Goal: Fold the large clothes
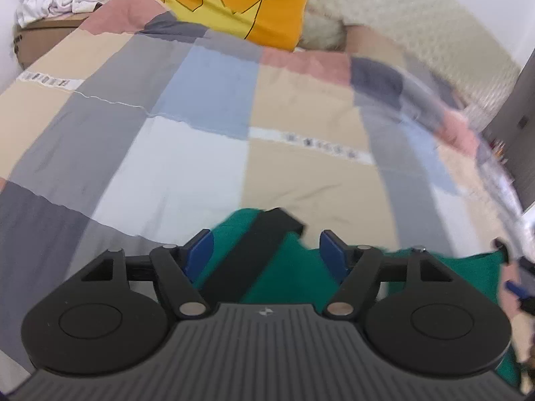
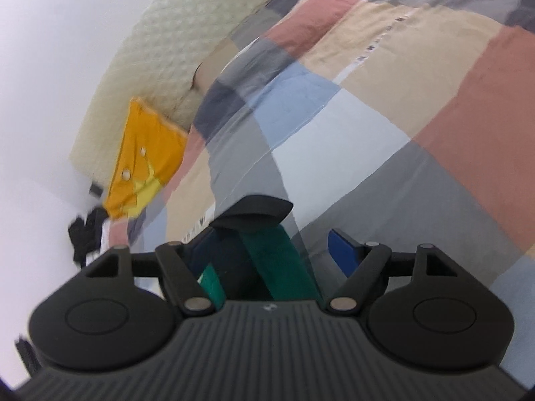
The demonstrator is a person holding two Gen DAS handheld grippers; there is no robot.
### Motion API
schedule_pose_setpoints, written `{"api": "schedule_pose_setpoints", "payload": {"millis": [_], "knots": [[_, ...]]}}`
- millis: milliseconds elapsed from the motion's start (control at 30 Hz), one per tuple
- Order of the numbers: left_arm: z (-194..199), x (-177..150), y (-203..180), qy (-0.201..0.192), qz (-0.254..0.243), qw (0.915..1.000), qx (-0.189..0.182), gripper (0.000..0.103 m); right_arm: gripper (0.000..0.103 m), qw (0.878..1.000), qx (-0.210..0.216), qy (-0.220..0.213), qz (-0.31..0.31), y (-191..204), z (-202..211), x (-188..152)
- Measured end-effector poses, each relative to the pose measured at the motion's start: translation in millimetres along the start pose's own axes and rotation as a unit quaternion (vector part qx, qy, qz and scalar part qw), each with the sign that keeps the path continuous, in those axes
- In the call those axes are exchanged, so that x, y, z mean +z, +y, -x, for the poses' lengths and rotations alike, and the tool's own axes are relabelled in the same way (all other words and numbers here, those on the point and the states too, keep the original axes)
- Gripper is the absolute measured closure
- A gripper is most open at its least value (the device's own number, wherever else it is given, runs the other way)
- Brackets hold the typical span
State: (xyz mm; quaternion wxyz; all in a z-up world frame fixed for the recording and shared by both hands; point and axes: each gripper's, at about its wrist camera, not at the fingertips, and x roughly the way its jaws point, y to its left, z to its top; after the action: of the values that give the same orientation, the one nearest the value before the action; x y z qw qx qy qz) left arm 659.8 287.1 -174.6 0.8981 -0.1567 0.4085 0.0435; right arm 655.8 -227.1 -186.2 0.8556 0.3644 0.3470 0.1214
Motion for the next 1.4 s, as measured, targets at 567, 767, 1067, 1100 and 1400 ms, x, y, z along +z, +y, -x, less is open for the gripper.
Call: {"api": "schedule_pose_setpoints", "payload": {"millis": [567, 767, 1067, 1100, 1400], "knots": [[-65.0, -17.3, -22.5, 0.055, -0.112, 0.9922, -0.007, 0.076, 0.034, 0.989, -0.066, 0.048, 0.127, 37.3, -58.5, -36.4], [-10.0, -7.5, -9.0, -0.021, -0.071, 0.9972, -0.005, 0.089, 0.081, 0.982, -0.093, 0.023, 0.163, 50.0, -42.4, -40.7], [83.3, 11.4, 66.9, -0.139, 0.085, 0.9865, 0.019, 0.090, 0.089, 0.991, -0.050, -0.062, 0.103, 43.2, 1.6, -17.3], [82.7, 11.3, 69.5, -0.141, 0.088, 0.9858, 0.024, 0.090, 0.089, 0.992, -0.046, -0.063, 0.099, 41.8, 0.0, -16.3], [-12.8, 14.5, 73.4, -0.070, 0.102, 0.9878, 0.095, 0.090, 0.089, 0.980, -0.115, -0.035, 0.160, 41.2, -52.4, -27.4]]}}
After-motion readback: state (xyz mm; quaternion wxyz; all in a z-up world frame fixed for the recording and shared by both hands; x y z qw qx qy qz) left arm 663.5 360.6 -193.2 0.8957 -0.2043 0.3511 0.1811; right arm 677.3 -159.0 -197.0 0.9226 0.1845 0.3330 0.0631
